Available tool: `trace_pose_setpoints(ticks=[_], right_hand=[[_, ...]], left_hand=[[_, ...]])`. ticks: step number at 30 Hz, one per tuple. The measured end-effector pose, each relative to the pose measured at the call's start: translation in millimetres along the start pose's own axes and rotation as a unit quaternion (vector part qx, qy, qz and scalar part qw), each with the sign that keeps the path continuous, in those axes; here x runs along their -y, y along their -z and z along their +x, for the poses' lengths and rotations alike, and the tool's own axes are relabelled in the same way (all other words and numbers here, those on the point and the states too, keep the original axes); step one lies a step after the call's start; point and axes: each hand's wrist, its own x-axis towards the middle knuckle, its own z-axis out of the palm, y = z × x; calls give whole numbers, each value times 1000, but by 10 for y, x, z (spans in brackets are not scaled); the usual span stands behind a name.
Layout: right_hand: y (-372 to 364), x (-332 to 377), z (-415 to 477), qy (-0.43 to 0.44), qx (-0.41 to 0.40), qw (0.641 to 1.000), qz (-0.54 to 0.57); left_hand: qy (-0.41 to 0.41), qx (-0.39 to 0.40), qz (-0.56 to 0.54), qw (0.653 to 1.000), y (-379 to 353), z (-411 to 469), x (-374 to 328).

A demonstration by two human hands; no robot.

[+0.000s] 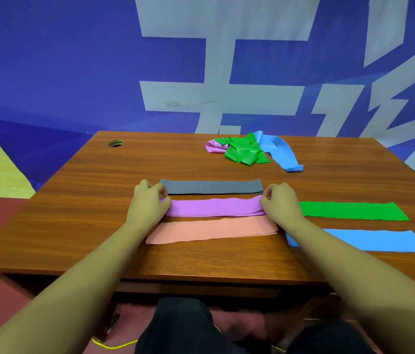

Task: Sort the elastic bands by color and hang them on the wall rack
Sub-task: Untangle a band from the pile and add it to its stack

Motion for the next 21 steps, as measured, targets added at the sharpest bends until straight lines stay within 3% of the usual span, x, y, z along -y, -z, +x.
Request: trace_pose_setpoints(ticks=[5, 10, 21], right_hand=[[210, 78, 313, 32, -11, 999, 21], [239, 108, 734, 32, 3, 999, -37], [-309, -126, 1755, 30, 39, 999, 0]], left_hand=[[-56, 16, -13, 998, -63, 351, -414], [-86, 55, -17, 995, -323, 824, -916], [-145, 93, -24, 985, -1282, 1800, -1408]])
